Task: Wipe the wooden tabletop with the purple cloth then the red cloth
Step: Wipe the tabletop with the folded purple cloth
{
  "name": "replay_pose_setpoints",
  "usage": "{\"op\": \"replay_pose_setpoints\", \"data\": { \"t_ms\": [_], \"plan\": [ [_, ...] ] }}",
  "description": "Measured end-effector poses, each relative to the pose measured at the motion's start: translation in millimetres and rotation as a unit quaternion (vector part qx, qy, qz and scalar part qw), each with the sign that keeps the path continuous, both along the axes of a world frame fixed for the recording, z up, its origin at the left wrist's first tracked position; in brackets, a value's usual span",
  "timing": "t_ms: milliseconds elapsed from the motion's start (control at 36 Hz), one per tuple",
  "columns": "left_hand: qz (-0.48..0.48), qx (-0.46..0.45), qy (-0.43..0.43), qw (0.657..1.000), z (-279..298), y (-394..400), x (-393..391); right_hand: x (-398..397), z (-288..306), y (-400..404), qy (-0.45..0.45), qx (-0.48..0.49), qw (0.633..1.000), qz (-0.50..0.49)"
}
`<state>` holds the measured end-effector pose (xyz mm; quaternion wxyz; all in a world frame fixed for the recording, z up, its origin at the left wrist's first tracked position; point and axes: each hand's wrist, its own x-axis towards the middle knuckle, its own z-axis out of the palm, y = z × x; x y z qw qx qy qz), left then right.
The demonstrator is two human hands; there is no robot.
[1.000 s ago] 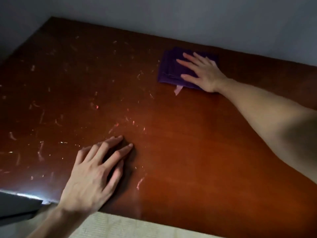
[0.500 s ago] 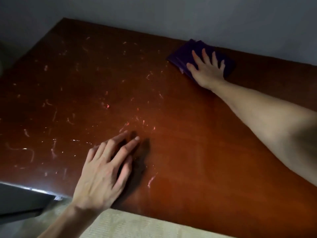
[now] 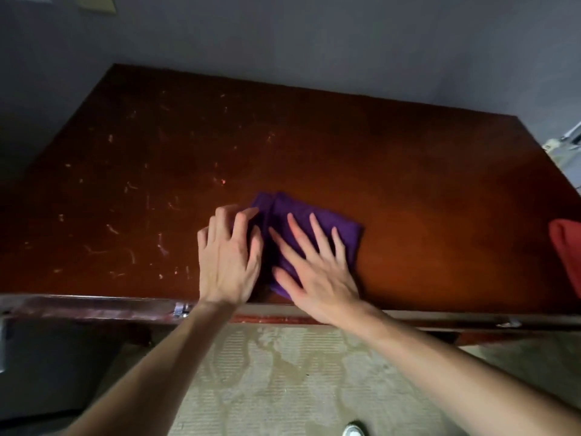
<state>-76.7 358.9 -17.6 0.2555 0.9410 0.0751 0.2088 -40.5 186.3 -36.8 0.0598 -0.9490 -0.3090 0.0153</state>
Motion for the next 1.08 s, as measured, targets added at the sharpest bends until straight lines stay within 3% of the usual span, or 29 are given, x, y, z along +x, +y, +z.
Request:
{"op": "replay_pose_setpoints", "data": {
  "t_ms": [194, 472, 806, 1083],
  "plan": [
    [0.004, 0.073, 0.058, 0.996, -0.7, 72.9, -23.8, 0.3, 3.3, -7.5, -0.002, -0.038, 0.993, 0.108],
    [0.002, 0.124, 0.114, 0.986, -11.3, 124.6, -17.9, 131.5, 16.9, 16.3, 0.027, -0.064, 0.954, 0.291],
    [0.014, 0.087, 0.178, 0.98, -8.8, 126.0, -16.6, 307.0, 20.4, 76.5, 0.041, -0.056, 0.976, 0.208],
    [0.013, 0.055, 0.165, 0.985, -9.9, 127.4, -13.8, 416.5, 19.7, 120.6, 0.033, -0.031, 0.994, 0.103]
  ]
}}
